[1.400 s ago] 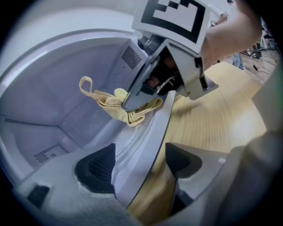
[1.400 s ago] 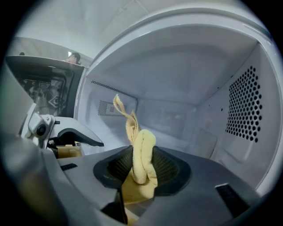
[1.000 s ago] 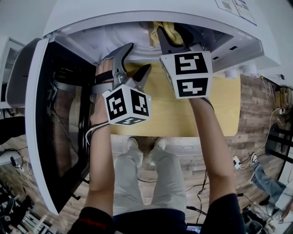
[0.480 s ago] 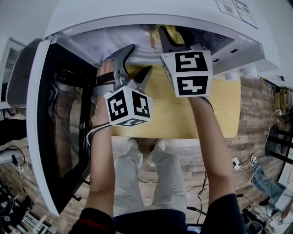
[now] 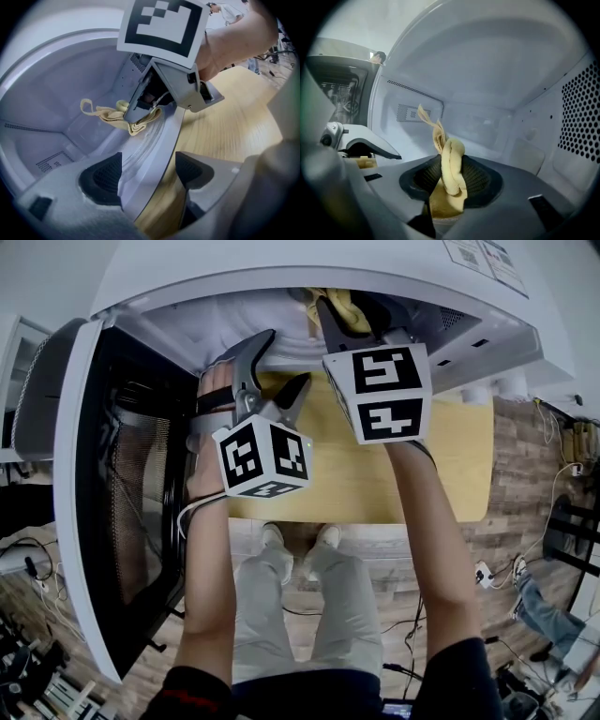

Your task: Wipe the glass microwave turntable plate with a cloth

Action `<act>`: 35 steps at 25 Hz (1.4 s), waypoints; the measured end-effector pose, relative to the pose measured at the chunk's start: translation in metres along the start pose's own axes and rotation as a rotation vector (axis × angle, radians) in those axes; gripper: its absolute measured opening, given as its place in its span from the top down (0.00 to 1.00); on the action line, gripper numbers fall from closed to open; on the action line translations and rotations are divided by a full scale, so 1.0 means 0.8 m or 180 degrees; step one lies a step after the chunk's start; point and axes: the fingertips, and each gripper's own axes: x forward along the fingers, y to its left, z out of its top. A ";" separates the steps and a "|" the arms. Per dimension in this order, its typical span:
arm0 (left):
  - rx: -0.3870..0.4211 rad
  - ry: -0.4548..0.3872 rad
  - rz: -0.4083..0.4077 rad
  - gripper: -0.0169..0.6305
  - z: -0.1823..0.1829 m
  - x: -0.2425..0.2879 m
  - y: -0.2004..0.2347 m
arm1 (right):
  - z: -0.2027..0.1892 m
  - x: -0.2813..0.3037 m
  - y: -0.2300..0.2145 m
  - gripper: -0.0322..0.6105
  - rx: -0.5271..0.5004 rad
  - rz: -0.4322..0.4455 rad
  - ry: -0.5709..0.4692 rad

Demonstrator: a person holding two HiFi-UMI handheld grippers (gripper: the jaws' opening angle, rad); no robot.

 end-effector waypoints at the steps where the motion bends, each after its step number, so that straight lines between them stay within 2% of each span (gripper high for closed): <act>1: -0.0005 0.0004 0.0002 0.43 0.000 0.000 0.000 | 0.000 0.000 0.001 0.75 -0.0015 0.0002 0.0004; 12: -0.0025 0.0021 0.0011 0.43 -0.002 0.001 0.002 | 0.004 -0.003 0.021 0.74 -0.0147 0.0169 0.0016; 23: -0.0021 0.0020 0.0016 0.43 -0.001 0.001 0.003 | 0.009 -0.010 0.053 0.74 -0.0351 0.0507 -0.0025; 26: -0.0018 0.0021 0.0019 0.43 -0.002 0.001 0.002 | 0.007 -0.010 0.056 0.75 -0.0408 0.0523 -0.0026; 31: 0.0019 0.0003 0.0022 0.43 0.000 0.000 0.001 | 0.006 -0.011 0.053 0.75 -0.0384 0.0518 -0.0028; 35: 0.0052 -0.0006 0.0022 0.44 0.000 -0.001 0.000 | 0.003 -0.016 0.049 0.75 -0.0224 0.0513 -0.0048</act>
